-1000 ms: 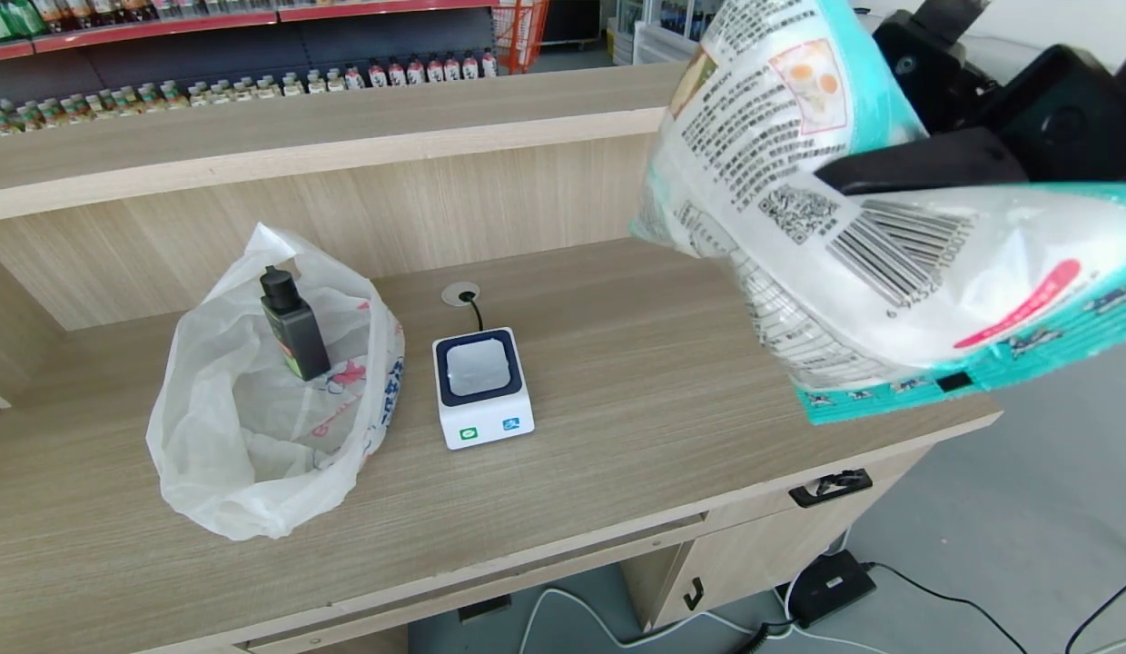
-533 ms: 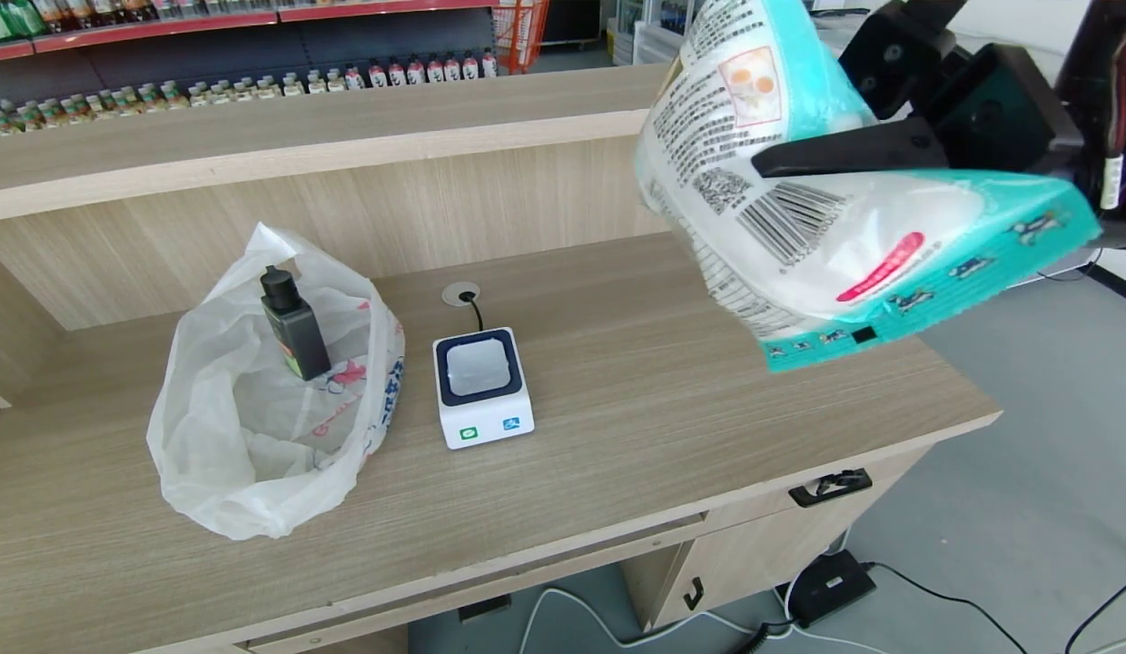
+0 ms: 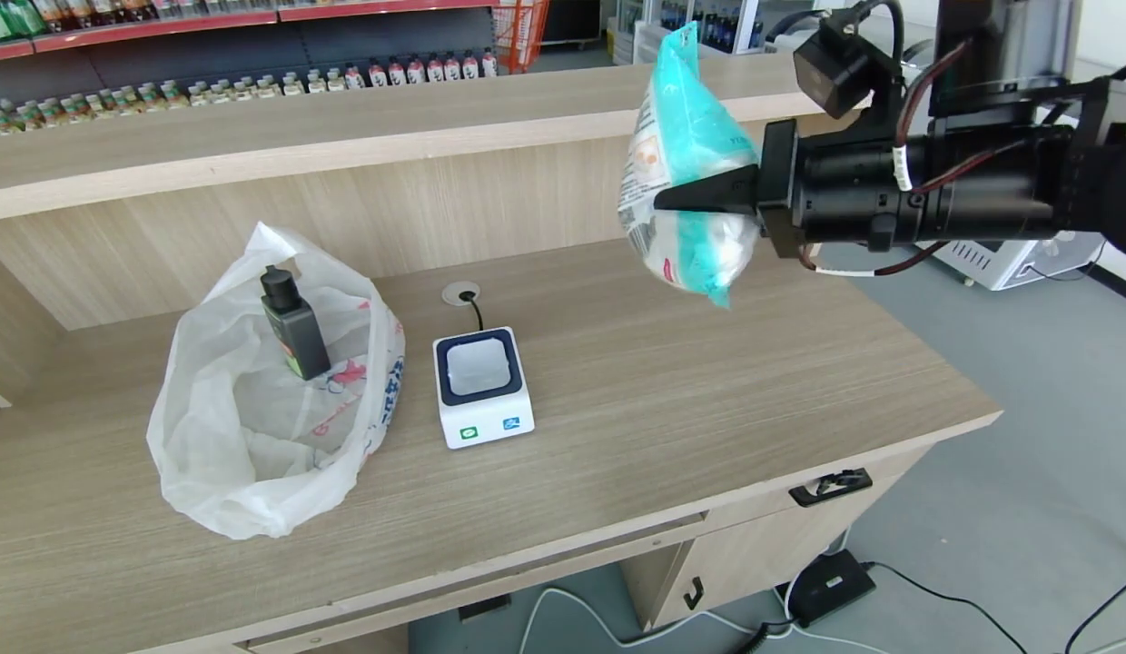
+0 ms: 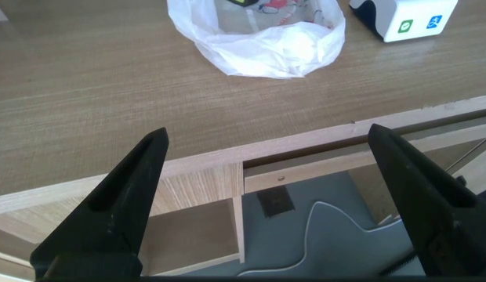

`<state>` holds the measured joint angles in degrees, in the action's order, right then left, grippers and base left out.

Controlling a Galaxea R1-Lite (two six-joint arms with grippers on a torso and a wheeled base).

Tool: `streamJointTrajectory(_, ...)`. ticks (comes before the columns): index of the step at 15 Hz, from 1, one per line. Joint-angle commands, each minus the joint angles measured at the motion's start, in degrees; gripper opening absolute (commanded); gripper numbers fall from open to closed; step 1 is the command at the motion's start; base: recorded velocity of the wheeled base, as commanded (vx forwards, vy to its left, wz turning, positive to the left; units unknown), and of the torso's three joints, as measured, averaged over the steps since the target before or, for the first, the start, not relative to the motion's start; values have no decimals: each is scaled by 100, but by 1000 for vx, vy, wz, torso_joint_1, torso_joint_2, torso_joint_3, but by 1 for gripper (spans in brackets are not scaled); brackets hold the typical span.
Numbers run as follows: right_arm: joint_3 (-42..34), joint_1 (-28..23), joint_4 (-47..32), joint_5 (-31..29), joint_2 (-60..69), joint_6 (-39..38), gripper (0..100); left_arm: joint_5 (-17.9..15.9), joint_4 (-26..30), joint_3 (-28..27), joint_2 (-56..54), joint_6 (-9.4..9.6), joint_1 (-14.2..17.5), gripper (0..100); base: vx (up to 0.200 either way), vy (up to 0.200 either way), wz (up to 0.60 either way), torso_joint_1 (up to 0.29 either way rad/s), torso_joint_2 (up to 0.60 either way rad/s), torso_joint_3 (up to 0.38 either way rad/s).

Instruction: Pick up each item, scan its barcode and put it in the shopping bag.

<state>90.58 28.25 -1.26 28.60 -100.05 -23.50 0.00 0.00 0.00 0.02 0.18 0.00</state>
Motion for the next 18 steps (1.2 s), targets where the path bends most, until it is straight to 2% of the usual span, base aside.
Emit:
streamJointTrajectory(1,188,366,-68,-1234,-366,452,0,0,0,0,-2,-1,0,100,0,0,0,0,0,0)
streamJointTrajectory(3,188,612,-85,-2526,-481,1296,0,0,0,0,-2,-1,0,100,0,0,0,0,0,0)
streamJointTrajectory(4,197,700,-112,-2658,-472,1586,0,0,0,0,-2,-1,0,100,0,0,0,0,0,0)
streamJointTrajectory(5,171,761,-217,-2667,-384,2104,0,0,0,0,-2,-1,0,100,0,0,0,0,0,0)
streamJointTrajectory(8,206,770,-718,-2728,-147,2579,0,0,0,0,-2,-1,0,100,0,0,0,0,0,0)
streamJointTrajectory(12,566,726,-745,-2842,-120,2781,0,0,0,0,-2,-1,0,100,0,0,0,0,0,0)
streamJointTrajectory(15,549,717,-797,-2816,-85,2904,0,0,0,0,-2,-1,0,100,0,0,0,0,0,0)
streamJointTrajectory(18,566,744,-788,-2825,-129,3431,0,0,0,0,-2,-1,0,100,0,0,600,1,-7,4)
